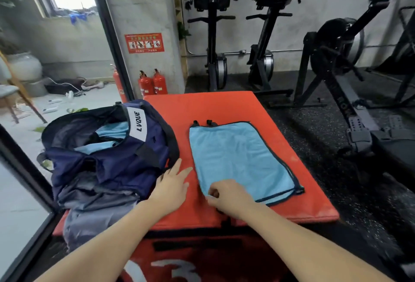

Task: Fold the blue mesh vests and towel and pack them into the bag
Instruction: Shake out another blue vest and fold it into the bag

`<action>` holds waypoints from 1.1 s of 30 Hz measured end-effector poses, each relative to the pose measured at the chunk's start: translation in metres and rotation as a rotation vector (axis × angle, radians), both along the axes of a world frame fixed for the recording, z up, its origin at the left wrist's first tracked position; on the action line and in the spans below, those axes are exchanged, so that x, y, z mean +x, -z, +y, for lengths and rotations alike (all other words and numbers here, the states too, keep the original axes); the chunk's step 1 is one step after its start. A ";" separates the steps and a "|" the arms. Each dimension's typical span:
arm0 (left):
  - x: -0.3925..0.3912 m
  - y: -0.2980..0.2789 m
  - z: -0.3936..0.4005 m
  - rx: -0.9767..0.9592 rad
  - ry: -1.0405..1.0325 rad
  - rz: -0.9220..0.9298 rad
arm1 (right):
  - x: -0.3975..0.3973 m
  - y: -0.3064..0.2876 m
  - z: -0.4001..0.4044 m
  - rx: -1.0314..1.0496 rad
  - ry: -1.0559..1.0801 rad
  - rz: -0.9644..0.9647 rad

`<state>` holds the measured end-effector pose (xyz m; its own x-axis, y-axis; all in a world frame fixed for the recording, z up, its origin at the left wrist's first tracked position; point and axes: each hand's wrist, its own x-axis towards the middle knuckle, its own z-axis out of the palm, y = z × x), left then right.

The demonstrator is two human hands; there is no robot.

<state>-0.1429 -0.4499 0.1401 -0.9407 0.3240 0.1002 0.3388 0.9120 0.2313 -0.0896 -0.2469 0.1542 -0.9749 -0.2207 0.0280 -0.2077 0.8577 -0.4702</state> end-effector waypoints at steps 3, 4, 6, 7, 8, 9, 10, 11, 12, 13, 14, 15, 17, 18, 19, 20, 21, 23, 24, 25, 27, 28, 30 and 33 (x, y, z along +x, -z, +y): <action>0.016 -0.003 -0.018 0.170 0.023 0.008 | 0.011 0.000 -0.019 -0.354 -0.023 -0.099; 0.022 -0.005 -0.020 0.216 0.046 0.025 | 0.013 0.001 -0.017 -0.377 -0.034 -0.095; 0.036 -0.010 -0.019 0.266 0.084 0.046 | 0.016 0.001 0.000 -0.350 -0.032 -0.060; 0.043 -0.011 -0.017 0.279 0.099 0.037 | 0.016 0.001 0.015 -0.313 -0.022 -0.040; 0.050 -0.012 -0.014 0.288 0.113 0.018 | 0.016 0.002 0.033 -0.262 -0.004 -0.024; 0.056 -0.012 -0.012 0.298 0.129 -0.003 | 0.017 0.001 0.052 -0.211 0.012 -0.019; 0.061 -0.010 -0.009 0.311 0.144 -0.020 | 0.019 -0.001 0.071 -0.164 0.032 -0.021; 0.065 -0.009 -0.005 0.324 0.161 -0.032 | 0.023 -0.003 0.091 -0.122 0.040 -0.024; 0.069 -0.009 -0.001 0.333 0.179 -0.044 | 0.027 -0.005 0.108 -0.083 0.045 -0.038; 0.072 -0.008 0.002 0.333 0.194 -0.060 | 0.032 -0.005 0.126 -0.045 0.038 -0.056; 0.074 -0.007 0.005 0.324 0.205 -0.080 | 0.037 -0.006 0.141 0.009 0.039 -0.074; 0.074 -0.007 0.008 0.301 0.214 -0.101 | 0.042 -0.005 0.156 0.064 0.041 -0.084; 0.072 -0.003 0.010 0.223 0.232 -0.124 | 0.049 0.000 0.179 0.145 0.038 -0.078; 0.070 -0.001 0.010 0.180 0.237 -0.123 | 0.051 0.003 0.187 0.170 0.028 -0.066; 0.068 0.001 0.010 0.143 0.240 -0.125 | 0.053 0.006 0.192 0.185 0.020 -0.051; 0.067 0.003 0.010 0.121 0.242 -0.132 | 0.054 0.008 0.195 0.199 0.014 -0.028; 0.065 0.003 0.011 0.110 0.244 -0.137 | 0.053 0.011 0.198 0.206 0.003 0.008; 0.064 0.002 0.012 0.097 0.252 -0.148 | 0.051 0.017 0.199 0.229 -0.016 0.074; 0.064 0.001 0.013 0.089 0.259 -0.156 | 0.050 0.019 0.198 0.257 -0.017 0.088; 0.063 0.001 0.013 0.072 0.263 -0.173 | 0.048 0.020 0.197 0.290 -0.015 0.096; 0.061 0.001 0.013 0.027 0.271 -0.201 | 0.044 0.020 0.193 0.364 -0.022 0.106; 0.060 0.001 0.014 0.018 0.268 -0.207 | 0.043 0.018 0.191 0.396 -0.027 0.113; 0.062 0.000 0.017 0.054 0.226 -0.211 | 0.040 0.016 0.189 0.414 -0.034 0.124; 0.068 -0.002 0.020 0.178 0.118 -0.261 | 0.041 0.015 0.188 0.317 -0.024 0.091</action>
